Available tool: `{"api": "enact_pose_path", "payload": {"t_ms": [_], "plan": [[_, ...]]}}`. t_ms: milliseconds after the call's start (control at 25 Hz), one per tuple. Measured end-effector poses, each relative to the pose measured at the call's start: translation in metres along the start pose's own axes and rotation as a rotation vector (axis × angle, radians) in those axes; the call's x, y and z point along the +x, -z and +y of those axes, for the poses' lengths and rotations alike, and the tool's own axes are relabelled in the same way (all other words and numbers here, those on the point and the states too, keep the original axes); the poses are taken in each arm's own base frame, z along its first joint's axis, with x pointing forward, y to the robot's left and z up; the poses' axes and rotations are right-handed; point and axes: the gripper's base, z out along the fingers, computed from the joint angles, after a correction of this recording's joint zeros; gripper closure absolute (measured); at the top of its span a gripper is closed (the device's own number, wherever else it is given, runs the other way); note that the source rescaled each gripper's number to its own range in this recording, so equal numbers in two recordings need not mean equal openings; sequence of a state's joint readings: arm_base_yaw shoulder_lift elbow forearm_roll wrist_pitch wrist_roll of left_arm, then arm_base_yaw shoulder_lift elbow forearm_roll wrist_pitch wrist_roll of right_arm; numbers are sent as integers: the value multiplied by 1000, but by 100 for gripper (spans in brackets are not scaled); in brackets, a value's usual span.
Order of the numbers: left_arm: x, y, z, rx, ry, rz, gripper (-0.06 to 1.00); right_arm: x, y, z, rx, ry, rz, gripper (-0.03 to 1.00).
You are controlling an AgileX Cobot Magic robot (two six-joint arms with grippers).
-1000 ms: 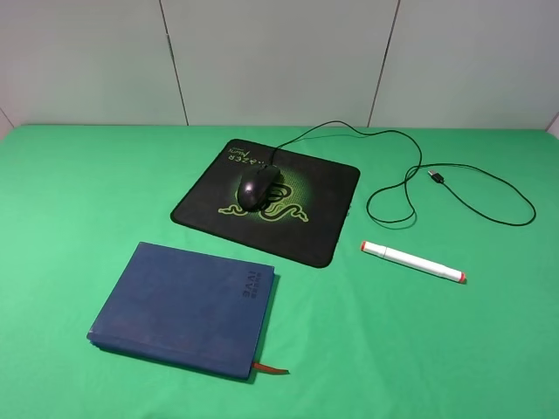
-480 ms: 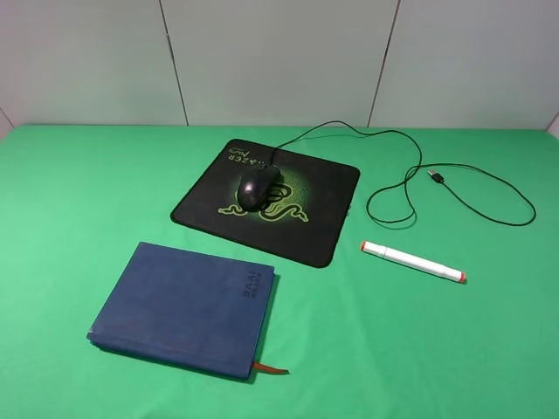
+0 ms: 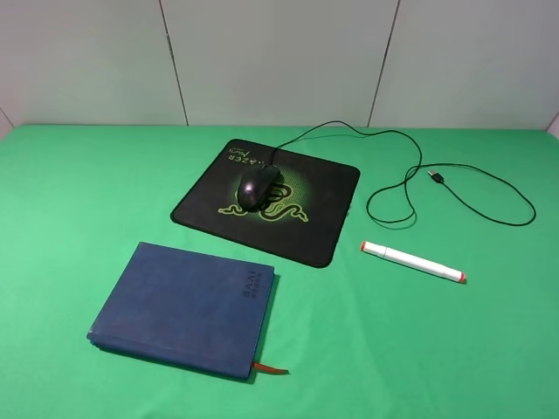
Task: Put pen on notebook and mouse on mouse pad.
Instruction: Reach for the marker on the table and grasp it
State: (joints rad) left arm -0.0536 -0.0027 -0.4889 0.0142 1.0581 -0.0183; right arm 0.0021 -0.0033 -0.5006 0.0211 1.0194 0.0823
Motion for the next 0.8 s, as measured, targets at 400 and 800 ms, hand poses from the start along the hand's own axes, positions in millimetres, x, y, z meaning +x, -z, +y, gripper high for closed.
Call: {"api": "enact_pose_path", "payload": {"t_ms": [400, 800], "plan": [[0, 0, 0, 2, 0, 0, -5, 0, 0, 0, 0, 0, 0, -3], [0, 0, 0, 2, -1, 0, -5, 0, 0, 0, 0, 0, 0, -3]]}}
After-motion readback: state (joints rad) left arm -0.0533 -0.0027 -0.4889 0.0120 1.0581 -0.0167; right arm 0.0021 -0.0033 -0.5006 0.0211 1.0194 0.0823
